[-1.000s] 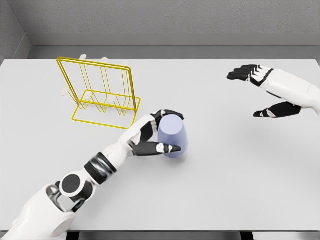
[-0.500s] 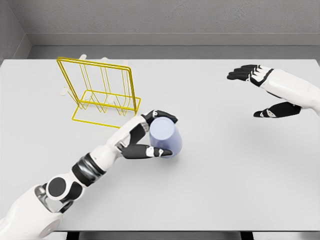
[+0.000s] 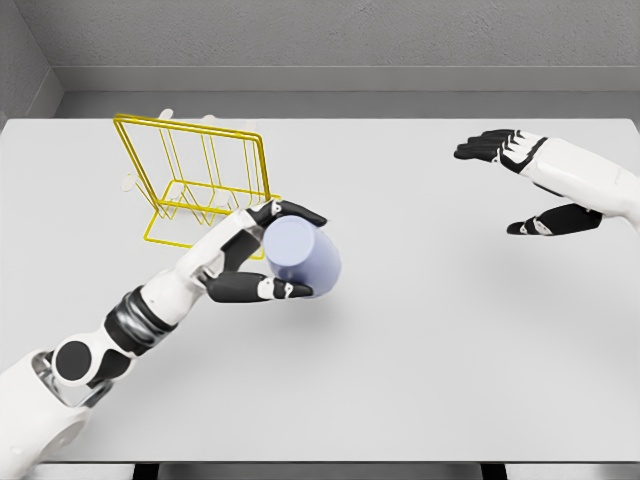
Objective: Place the cup on the cup holder with both arms
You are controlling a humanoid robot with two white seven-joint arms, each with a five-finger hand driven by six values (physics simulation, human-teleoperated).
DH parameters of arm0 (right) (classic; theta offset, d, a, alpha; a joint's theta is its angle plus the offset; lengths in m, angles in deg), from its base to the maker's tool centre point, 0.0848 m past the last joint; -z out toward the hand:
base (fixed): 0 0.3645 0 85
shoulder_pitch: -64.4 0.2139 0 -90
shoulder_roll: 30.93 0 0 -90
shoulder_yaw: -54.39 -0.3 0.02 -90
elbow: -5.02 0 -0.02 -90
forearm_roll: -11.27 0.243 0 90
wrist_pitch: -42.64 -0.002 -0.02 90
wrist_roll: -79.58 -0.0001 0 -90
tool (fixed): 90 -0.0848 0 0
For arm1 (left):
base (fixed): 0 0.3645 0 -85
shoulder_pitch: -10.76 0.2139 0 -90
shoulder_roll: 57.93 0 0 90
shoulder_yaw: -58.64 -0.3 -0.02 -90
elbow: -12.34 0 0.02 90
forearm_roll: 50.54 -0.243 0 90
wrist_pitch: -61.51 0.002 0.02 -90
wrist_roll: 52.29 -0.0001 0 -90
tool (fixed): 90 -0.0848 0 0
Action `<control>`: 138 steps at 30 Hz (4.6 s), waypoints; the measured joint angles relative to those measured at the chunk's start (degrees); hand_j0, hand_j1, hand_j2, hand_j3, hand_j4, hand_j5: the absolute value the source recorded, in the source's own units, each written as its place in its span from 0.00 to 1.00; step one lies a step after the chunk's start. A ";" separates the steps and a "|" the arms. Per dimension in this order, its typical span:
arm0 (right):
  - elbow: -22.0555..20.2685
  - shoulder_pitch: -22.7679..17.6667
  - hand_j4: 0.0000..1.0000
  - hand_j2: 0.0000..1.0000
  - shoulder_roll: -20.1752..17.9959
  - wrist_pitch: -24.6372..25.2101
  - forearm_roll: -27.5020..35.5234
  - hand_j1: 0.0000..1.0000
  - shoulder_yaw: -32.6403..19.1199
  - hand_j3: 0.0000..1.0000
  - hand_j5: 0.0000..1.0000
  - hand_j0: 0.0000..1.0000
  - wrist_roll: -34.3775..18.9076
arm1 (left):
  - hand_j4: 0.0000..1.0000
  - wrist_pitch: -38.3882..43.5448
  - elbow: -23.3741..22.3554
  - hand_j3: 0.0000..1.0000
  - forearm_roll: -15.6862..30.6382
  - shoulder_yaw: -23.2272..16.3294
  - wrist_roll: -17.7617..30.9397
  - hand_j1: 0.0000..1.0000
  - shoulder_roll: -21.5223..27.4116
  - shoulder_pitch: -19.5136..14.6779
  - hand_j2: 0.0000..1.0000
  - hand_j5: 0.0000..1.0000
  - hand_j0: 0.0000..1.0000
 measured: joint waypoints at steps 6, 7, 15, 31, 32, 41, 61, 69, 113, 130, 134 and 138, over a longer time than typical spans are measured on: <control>0.00 0.00 1.00 1.00 0.00 0.00 0.00 1.00 0.00 1.00 1.00 1.00 0.00 | 0.64 -0.59 0.01 0.64 0.65 0.34 -0.04 0.64 1.90 -0.79 0.64 0.64 0.64; 0.00 0.00 1.00 1.00 0.00 0.00 0.00 1.00 0.00 1.00 1.00 1.00 0.00 | 0.64 -0.61 0.00 0.64 0.96 0.39 -0.05 0.64 2.22 -1.14 0.64 0.64 0.64; 0.00 0.00 1.00 1.00 0.01 0.00 0.00 1.00 0.00 1.00 1.00 1.00 0.00 | 0.64 -0.60 -0.05 0.64 2.87 1.66 -0.07 0.64 4.28 -2.02 0.64 0.64 0.64; -0.01 0.00 1.00 1.00 0.17 0.00 0.00 1.00 0.00 1.00 1.00 1.00 0.00 | 0.64 -0.09 -0.06 0.64 6.28 6.26 -0.25 0.64 7.58 -2.37 0.64 0.64 0.64; -0.01 0.00 1.00 1.00 0.19 0.00 0.00 1.00 0.00 1.00 1.00 1.00 0.00 | 0.64 -0.08 -0.06 0.64 6.42 6.45 -0.25 0.64 7.72 -2.37 0.64 0.64 0.64; 0.00 0.00 1.00 1.00 0.26 0.00 0.00 1.00 0.00 1.00 1.00 1.00 0.00 | 0.64 1.01 -0.09 0.64 7.70 7.84 -0.39 0.64 8.05 -2.29 0.64 0.64 0.64; -0.09 0.00 1.00 1.00 0.26 0.00 0.00 1.00 0.00 1.00 1.00 1.00 0.00 | 0.64 5.69 -2.04 0.64 8.77 11.58 -0.74 0.64 7.84 -2.55 0.64 0.64 0.64; -0.05 0.00 1.00 1.00 0.26 0.00 0.00 1.00 0.00 1.00 1.00 1.00 0.00 | 0.64 6.85 -3.14 0.64 8.70 11.60 -0.70 0.64 7.16 -2.90 0.64 0.64 0.64; 0.00 0.00 1.00 1.00 0.26 0.00 0.00 1.00 0.00 1.00 1.00 1.00 0.00 | 0.79 12.73 -4.79 0.79 7.48 10.92 -0.72 0.79 2.97 -4.92 0.79 0.79 0.79; 0.00 0.00 1.00 1.00 0.26 0.00 0.00 1.00 0.00 1.00 1.00 1.00 0.00 | 1.00 12.65 -2.63 1.00 7.53 11.47 -0.69 1.00 4.32 -4.83 1.00 1.00 1.00; 0.00 0.00 1.00 1.00 0.26 0.00 0.00 1.00 0.00 1.00 1.00 1.00 0.00 | 1.00 12.34 -1.14 1.00 7.65 12.10 -0.70 1.00 6.81 -4.22 1.00 1.00 1.00; 0.00 0.00 1.00 1.00 0.26 0.00 0.00 1.00 0.00 1.00 1.00 1.00 0.00 | 1.00 11.49 -0.41 1.00 7.85 14.05 -0.70 1.00 9.42 -2.11 1.00 1.00 1.00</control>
